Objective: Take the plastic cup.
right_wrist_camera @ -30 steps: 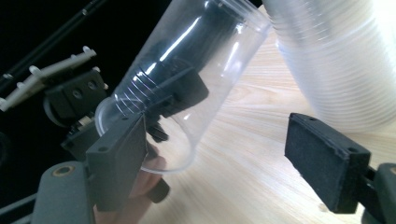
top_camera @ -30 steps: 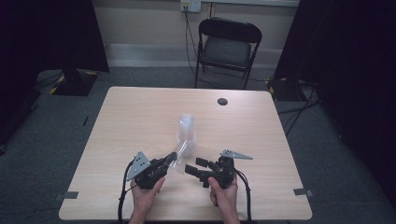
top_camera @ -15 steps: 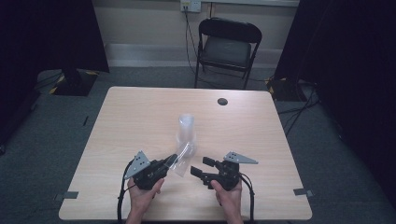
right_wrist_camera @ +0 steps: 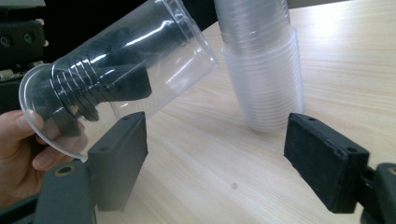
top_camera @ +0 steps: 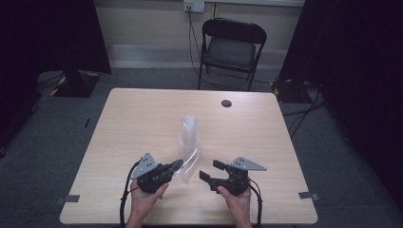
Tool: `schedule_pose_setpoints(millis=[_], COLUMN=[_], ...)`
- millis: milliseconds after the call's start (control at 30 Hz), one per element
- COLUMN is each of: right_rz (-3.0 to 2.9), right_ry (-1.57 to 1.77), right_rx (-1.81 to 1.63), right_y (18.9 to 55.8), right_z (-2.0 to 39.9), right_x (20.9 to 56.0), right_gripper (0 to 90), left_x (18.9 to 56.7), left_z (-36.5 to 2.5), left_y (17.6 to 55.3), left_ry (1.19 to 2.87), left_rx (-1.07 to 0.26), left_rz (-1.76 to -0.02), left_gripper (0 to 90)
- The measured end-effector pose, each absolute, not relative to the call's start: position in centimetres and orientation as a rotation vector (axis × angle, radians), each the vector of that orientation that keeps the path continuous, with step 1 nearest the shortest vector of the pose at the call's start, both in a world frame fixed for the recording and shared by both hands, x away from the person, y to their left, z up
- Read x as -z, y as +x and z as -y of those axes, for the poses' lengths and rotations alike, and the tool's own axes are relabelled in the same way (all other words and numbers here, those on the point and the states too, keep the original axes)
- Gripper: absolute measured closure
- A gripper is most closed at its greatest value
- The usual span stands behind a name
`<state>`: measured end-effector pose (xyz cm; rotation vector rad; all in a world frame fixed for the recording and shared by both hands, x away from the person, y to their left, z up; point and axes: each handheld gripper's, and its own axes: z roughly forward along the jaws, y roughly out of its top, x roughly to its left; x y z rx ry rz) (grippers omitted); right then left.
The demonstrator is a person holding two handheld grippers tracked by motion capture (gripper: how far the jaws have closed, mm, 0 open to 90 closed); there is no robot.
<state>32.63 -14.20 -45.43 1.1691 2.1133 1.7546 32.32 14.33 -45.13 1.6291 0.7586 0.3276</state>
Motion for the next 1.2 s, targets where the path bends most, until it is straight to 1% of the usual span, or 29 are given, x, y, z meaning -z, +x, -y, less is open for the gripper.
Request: schedule_pose_setpoints(millis=[167, 200, 367, 600, 767, 933, 967, 1033, 1200], right_rz=[-2.114, -2.115, -2.119, -2.151, -2.144, -2.131, -2.131, -2.147, -2.176], right_ry=[1.120, 1.108, 1.080, 1.023, 1.035, 0.997, 0.997, 0.966, 0.904], right_rx=[-1.678, -1.684, -1.678, -1.602, -1.538, -1.537, -1.537, -1.508, -1.472], right_y=[32.4, 32.3, 32.2, 31.9, 32.0, 31.8, 31.8, 31.7, 31.5], right_z=[14.4, 14.5, 14.6, 14.4, 14.2, 14.5, 14.5, 14.3, 13.9], right_x=[45.4, 45.4, 45.4, 45.4, 45.4, 45.4, 45.4, 45.3, 45.3], right_gripper=[18.6, 14.5, 14.6, 14.5, 14.3, 13.9, 13.9, 13.9, 14.1], left_x=[45.0, 44.9, 44.8, 44.9, 44.9, 44.9, 45.0, 44.9, 44.8], left_z=[-14.4, -14.4, -14.3, -14.1, -14.0, -13.9, -13.8, -13.5, -12.9], left_y=[32.5, 32.5, 32.6, 32.8, 33.2, 33.3, 33.3, 33.4, 33.4], left_ry=[1.649, 1.649, 1.690, 1.723, 1.746, 1.746, 1.756, 1.799, 1.876], left_rx=[-0.280, -0.253, -0.243, -0.175, -0.203, -0.174, -0.176, -0.134, -0.147], left_rz=[-0.762, -0.760, -0.767, -0.775, -0.817, -0.805, -0.799, -0.761, -0.756], left_gripper=[88.2, 88.6, 88.9, 89.1, 89.6, 89.7, 89.7, 89.3, 89.3])
